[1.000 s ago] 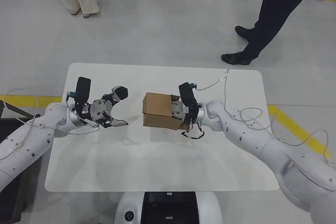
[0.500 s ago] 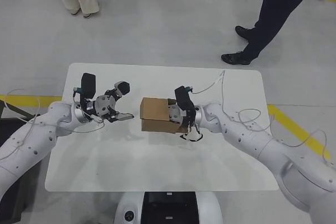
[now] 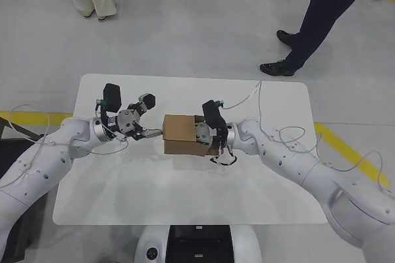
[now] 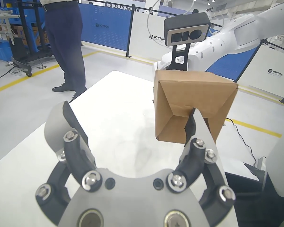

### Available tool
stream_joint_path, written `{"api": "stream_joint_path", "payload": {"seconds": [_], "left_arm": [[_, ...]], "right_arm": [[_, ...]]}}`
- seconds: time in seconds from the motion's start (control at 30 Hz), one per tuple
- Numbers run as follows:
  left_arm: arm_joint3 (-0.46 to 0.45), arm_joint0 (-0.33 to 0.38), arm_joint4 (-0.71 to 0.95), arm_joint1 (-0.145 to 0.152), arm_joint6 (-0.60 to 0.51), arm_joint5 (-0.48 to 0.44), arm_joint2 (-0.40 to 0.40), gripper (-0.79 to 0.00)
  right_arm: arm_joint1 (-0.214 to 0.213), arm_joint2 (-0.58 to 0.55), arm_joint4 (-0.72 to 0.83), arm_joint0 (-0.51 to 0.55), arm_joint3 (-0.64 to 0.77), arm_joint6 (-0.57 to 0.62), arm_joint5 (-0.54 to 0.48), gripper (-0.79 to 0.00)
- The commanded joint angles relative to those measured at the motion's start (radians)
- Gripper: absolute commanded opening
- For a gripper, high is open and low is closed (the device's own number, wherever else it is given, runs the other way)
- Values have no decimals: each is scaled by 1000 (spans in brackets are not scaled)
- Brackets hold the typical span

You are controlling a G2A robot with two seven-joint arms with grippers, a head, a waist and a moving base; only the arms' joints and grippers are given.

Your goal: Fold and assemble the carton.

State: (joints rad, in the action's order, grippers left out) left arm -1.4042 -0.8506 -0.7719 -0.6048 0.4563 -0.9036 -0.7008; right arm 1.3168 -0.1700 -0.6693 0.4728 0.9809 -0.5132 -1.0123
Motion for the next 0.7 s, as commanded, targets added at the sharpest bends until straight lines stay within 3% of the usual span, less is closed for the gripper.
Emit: {"api": "stream_joint_path", "payload": {"seconds": [0.0,0.37,0.67], "left_arm": [[-1,-1,4,-6,-12,-4,-6,0],[2,-25,1,-28,-34,-36,-53,0],[2,-101,-23,-18,2,-67,-136,0]], "right_arm": [[2,0,2,-3,1,6,0,-785],[10,0,12,-8,-3,22,0,-785],[4,0,7,-10,-9,-1,0,-785]]}}
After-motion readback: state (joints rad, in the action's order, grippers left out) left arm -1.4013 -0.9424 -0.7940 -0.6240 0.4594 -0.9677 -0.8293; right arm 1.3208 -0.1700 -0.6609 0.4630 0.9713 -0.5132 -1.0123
